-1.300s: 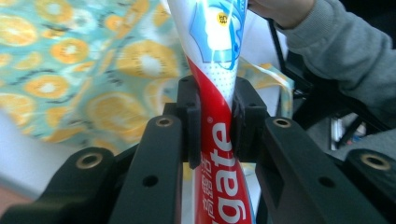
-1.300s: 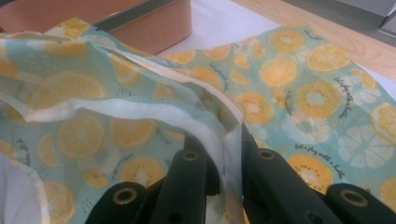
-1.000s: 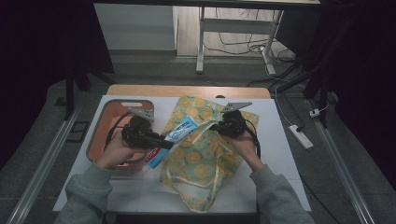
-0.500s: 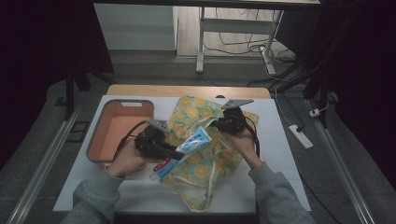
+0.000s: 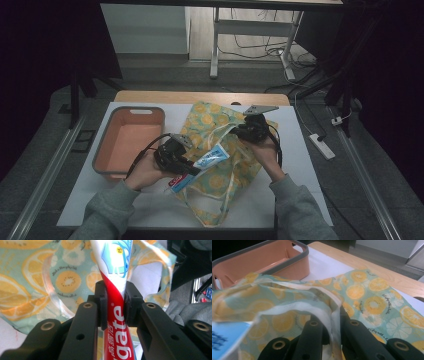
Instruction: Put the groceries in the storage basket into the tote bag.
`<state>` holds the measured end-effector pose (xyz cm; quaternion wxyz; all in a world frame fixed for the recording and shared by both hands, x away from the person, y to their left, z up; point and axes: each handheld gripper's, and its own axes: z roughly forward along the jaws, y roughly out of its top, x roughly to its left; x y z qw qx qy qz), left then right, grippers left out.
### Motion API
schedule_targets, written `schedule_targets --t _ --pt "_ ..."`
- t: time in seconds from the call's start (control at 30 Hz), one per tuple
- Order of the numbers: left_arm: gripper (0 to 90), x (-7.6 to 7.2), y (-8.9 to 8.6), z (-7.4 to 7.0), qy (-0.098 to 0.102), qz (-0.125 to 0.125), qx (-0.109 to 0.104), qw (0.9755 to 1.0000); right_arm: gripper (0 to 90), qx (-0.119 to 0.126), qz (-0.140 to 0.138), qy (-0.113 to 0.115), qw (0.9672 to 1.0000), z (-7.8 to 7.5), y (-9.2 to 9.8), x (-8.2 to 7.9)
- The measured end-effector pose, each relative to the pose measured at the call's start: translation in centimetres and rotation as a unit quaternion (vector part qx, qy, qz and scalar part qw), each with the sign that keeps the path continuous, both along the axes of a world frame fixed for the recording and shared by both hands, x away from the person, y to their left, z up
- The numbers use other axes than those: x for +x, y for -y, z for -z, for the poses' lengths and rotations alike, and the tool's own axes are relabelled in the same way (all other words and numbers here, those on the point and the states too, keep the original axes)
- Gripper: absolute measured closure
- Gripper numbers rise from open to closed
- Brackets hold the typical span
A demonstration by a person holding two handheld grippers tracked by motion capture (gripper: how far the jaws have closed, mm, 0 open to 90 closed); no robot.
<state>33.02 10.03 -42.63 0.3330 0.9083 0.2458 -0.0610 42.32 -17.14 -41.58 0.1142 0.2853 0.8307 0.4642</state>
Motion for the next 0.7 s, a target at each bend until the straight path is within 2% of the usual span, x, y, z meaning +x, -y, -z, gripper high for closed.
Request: schedule_targets --t 0.27,0.4,0.7 --pt "75.4 0.4 1.0 0.7 -0.002 -0.004 0.023 0.9997 87.8 0.006 0.000 0.006 1.0000 -0.4 0.3 -0.5" --pt "75.4 0.5 1.8 1.1 0.003 -0.005 0.044 0.9990 87.8 0.011 0.001 0.008 0.9999 -0.7 0.6 -0.7" --pt "75.3 1.2 3.3 1.6 -0.004 -0.003 0.056 0.9984 87.8 0.025 -0.008 0.014 0.9996 -1.5 0.5 -1.3"
